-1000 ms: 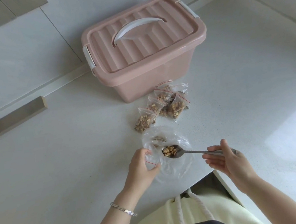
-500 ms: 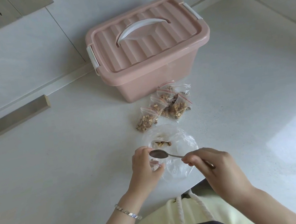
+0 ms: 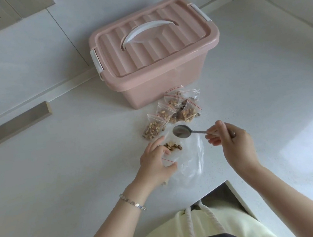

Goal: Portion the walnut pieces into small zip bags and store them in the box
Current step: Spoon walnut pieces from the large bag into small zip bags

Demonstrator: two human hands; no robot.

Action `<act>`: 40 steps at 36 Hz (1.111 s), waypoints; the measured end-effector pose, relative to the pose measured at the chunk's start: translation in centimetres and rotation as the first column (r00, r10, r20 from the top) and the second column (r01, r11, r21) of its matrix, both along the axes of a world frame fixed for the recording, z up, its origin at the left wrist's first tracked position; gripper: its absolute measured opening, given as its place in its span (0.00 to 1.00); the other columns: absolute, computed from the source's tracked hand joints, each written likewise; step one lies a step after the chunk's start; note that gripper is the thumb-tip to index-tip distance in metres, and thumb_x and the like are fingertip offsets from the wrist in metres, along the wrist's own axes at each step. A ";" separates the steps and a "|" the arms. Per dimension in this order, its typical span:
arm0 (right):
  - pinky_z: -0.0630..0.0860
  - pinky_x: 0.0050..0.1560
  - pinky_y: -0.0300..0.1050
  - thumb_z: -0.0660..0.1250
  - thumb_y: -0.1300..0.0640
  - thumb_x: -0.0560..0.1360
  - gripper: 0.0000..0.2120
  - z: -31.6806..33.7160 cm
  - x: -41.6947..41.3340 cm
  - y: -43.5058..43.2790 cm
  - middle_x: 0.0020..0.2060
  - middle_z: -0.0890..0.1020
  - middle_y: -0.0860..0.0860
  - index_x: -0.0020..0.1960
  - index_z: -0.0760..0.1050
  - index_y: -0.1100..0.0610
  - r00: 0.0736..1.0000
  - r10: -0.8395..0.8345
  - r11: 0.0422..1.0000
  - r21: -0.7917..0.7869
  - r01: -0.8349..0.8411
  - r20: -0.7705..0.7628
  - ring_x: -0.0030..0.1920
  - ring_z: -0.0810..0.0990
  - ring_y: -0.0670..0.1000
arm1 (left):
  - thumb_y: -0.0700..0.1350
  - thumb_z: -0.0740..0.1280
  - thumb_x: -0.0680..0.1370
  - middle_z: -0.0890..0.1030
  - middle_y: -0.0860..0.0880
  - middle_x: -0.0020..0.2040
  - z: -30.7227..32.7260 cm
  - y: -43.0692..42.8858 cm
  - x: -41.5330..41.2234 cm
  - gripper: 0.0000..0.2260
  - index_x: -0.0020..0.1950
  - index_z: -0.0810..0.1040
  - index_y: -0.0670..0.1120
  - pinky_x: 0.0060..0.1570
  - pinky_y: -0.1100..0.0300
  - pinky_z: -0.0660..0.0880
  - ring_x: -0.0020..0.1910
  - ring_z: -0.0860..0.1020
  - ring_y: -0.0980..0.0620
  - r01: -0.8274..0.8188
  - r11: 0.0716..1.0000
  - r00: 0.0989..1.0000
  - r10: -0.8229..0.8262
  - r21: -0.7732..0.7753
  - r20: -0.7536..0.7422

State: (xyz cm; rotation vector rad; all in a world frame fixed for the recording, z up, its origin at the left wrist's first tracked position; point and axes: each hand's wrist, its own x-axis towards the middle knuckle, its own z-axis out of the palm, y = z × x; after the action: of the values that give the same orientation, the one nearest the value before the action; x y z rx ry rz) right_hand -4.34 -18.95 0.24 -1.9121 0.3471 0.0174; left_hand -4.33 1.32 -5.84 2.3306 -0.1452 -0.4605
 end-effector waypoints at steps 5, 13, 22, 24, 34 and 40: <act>0.78 0.42 0.38 0.56 0.51 0.79 0.13 -1.1 0.7 0.2 0.35 0.82 0.48 0.39 0.76 0.50 0.997 0.032 0.999 -0.030 -0.034 -0.065 0.37 0.81 0.46 | 0.47 0.69 0.71 0.57 0.57 0.75 -1.4 -0.2 1.2 0.09 0.47 0.73 0.47 0.71 0.51 0.56 0.74 0.53 0.58 -0.005 1.000 0.993 0.002 -0.021 -0.122; 0.76 0.39 0.33 0.57 0.51 0.79 0.14 -2.4 -1.3 -0.1 0.34 0.82 0.49 0.38 0.76 0.51 0.995 0.011 0.998 -0.067 -0.018 -0.101 0.36 0.80 0.44 | 0.43 0.69 0.72 0.59 0.58 0.72 -1.9 0.0 0.7 0.07 0.43 0.71 0.49 0.67 0.62 0.58 0.71 0.57 0.61 -0.196 0.964 0.964 0.157 -0.178 -0.213; 0.79 0.41 0.44 0.56 0.52 0.79 0.16 -3.0 -1.8 0.5 0.33 0.83 0.52 0.39 0.77 0.54 0.975 -0.089 0.992 0.073 0.106 -0.206 0.36 0.82 0.52 | 0.42 0.70 0.73 0.63 0.61 0.67 -1.9 0.2 0.4 0.08 0.45 0.72 0.51 0.61 0.64 0.60 0.65 0.65 0.60 -0.322 0.916 0.923 0.246 -0.241 -0.295; 0.78 0.41 0.42 0.56 0.52 0.80 0.16 -3.0 -1.9 0.5 0.33 0.83 0.52 0.39 0.77 0.54 0.975 -0.087 0.992 0.074 0.104 -0.207 0.37 0.82 0.51 | 0.43 0.69 0.73 0.62 0.62 0.66 -1.8 0.3 0.4 0.08 0.45 0.72 0.52 0.59 0.64 0.61 0.63 0.65 0.60 -0.327 0.915 0.916 0.246 -0.235 -0.317; 0.80 0.37 0.38 0.56 0.55 0.80 0.17 -4.5 -2.3 -0.6 0.35 0.83 0.58 0.44 0.78 0.64 0.930 -0.045 0.955 0.257 0.147 -0.364 0.36 0.83 0.53 | 0.42 0.69 0.72 0.64 0.58 0.69 -1.6 0.0 -0.2 0.08 0.44 0.72 0.51 0.61 0.63 0.61 0.65 0.66 0.58 -0.315 0.919 0.909 0.222 -0.235 -0.352; 0.80 0.44 0.43 0.55 0.55 0.81 0.16 -5.4 -3.2 -0.7 0.42 0.83 0.63 0.46 0.77 0.64 0.869 -0.030 0.850 0.446 0.282 -0.493 0.43 0.83 0.57 | 0.43 0.69 0.72 0.68 0.59 0.64 -1.3 -0.1 -1.0 0.08 0.45 0.72 0.52 0.56 0.64 0.61 0.62 0.67 0.59 -0.331 0.919 0.896 0.236 -0.212 -0.376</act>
State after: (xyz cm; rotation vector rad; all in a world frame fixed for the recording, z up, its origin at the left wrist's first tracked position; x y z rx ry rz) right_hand -7.50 -19.70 -5.18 -1.3244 0.7560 0.4325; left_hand -5.32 1.17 -7.18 1.9251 0.2865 -0.6457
